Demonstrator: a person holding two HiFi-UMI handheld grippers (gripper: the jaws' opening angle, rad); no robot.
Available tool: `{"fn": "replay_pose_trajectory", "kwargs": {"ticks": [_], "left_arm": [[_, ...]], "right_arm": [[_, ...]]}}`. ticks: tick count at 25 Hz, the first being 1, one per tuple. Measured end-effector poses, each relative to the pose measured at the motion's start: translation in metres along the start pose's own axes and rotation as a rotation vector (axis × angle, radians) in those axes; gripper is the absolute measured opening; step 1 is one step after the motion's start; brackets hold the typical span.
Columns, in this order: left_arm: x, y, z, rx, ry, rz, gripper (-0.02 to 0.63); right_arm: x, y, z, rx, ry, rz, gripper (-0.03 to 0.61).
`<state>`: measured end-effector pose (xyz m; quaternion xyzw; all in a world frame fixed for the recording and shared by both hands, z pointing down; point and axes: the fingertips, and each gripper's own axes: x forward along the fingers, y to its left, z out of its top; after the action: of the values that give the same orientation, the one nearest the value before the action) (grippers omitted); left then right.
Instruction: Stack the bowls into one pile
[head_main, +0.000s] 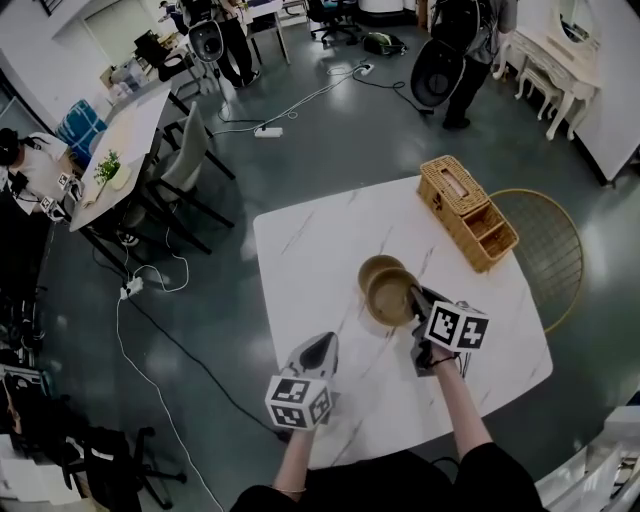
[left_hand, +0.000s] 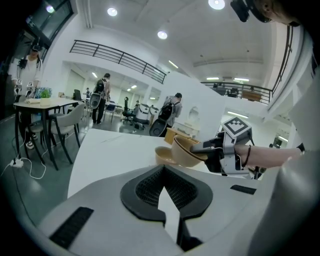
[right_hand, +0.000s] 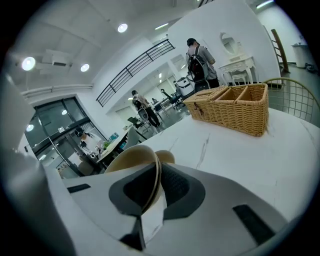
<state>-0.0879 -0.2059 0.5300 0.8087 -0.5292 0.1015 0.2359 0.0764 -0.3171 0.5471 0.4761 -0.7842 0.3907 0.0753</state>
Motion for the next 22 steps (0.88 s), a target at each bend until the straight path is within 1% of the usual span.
{"fn": "replay_pose_trajectory", "kwargs": {"ticks": [5,9,14,18,22], "left_arm": [[0.01,-0.001,-0.001,-0.018,0.01,-0.003,0.014],[0.017,0.002,-0.002,-0.029,0.018,0.0,0.014],[0.021,0.005,-0.008,-0.039,0.033,0.001,0.014],[0.023,0.007,-0.01,-0.027,0.046,0.006,0.014],[0.023,0.01,-0.013,-0.031,0.051,0.012,0.014]], "right_arm": [[0.017,-0.003,0.015,-0.001,-0.02,-0.019,0.035],[0.031,-0.007,0.021,-0.01,-0.015,-0.043,0.036],[0.049,-0.009,0.019,-0.037,0.001,-0.069,0.037],[0.057,-0.012,0.015,-0.06,0.019,-0.093,0.036],[0.062,-0.016,0.011,-0.079,0.026,-0.114,0.035]]}}
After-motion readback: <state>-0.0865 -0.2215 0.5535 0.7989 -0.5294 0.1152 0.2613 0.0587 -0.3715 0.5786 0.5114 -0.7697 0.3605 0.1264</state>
